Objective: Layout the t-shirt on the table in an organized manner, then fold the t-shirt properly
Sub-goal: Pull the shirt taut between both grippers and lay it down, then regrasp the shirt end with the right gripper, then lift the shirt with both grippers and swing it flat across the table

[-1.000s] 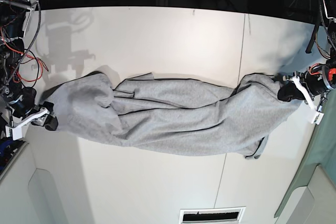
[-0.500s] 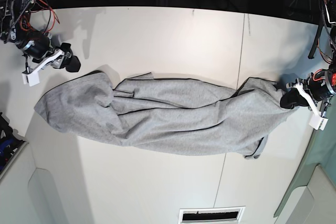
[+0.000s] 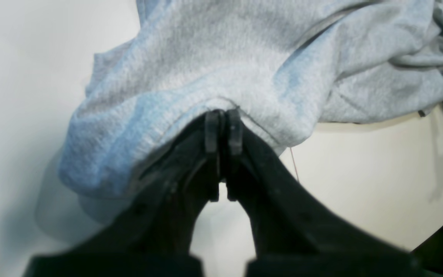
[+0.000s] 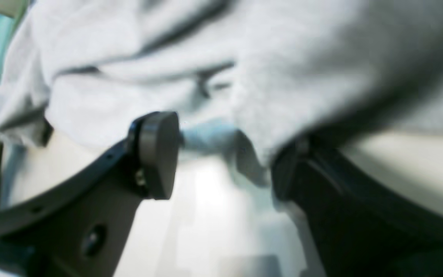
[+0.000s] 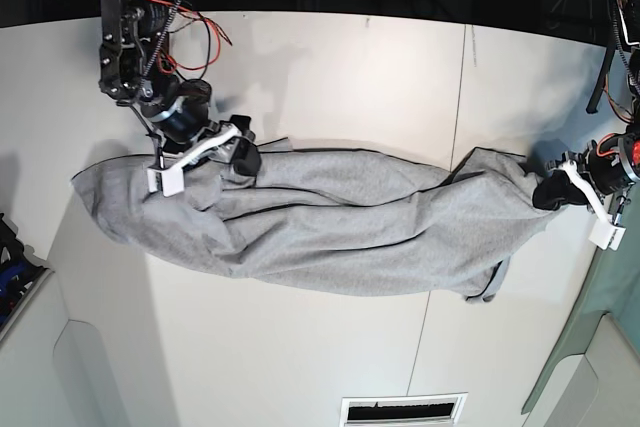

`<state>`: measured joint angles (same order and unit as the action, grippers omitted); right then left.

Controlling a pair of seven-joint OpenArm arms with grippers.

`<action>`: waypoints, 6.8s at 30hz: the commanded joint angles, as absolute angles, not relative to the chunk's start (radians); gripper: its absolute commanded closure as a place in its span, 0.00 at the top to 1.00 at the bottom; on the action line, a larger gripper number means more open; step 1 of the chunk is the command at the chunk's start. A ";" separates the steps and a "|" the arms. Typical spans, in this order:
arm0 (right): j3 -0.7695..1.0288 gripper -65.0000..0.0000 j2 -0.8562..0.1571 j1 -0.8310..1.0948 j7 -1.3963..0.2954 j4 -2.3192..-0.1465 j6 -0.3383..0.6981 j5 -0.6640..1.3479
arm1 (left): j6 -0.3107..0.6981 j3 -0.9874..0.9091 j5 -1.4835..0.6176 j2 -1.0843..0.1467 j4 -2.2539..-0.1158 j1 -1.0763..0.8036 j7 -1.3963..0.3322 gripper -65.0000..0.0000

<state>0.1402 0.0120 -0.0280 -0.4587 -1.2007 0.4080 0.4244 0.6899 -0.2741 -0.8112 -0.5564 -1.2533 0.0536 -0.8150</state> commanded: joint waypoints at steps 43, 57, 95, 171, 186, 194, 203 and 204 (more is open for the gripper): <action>0.218 0.26 -0.257 -0.171 -0.914 -1.485 0.552 0.677 | 0.698 -0.281 -0.888 -0.683 -1.540 -0.056 -0.819 0.00; 0.434 0.49 -0.224 -0.080 -0.924 -1.476 0.558 0.759 | 0.698 -0.281 -0.919 -0.646 -1.358 -0.017 -0.837 0.00; 0.497 0.00 -0.141 0.032 -0.858 -1.602 0.574 0.607 | 0.698 -0.382 -1.208 -0.699 -1.460 -0.021 -1.032 0.00; 0.630 0.00 -0.341 0.489 -0.991 -1.985 0.590 0.787 | 0.698 -0.713 -1.412 -0.825 -1.954 -0.633 -1.203 0.00; 0.628 0.42 -0.341 0.305 -0.864 -1.633 0.572 0.744 | 0.698 -0.436 -1.176 -0.771 -1.765 -0.610 -1.023 0.28; 0.629 0.42 -0.340 0.218 -0.838 -1.628 0.572 0.746 | 0.698 -0.589 -1.201 -0.704 -1.778 -0.454 -0.990 0.31; 0.626 0.43 -0.333 0.051 -0.756 -1.420 0.546 0.624 | 0.698 -0.390 -0.914 -0.657 -1.550 -0.253 -0.769 0.55; 0.626 0.45 -0.332 0.028 -0.750 -1.381 0.546 0.620 | 0.698 -0.354 -0.896 -0.649 -1.507 -0.220 -0.758 0.55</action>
<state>0.6216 -0.3138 0.0448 -0.7742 -1.3624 0.5468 0.6056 0.6891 -0.3428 -0.8700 -0.6262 -1.4899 -0.2317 -0.7856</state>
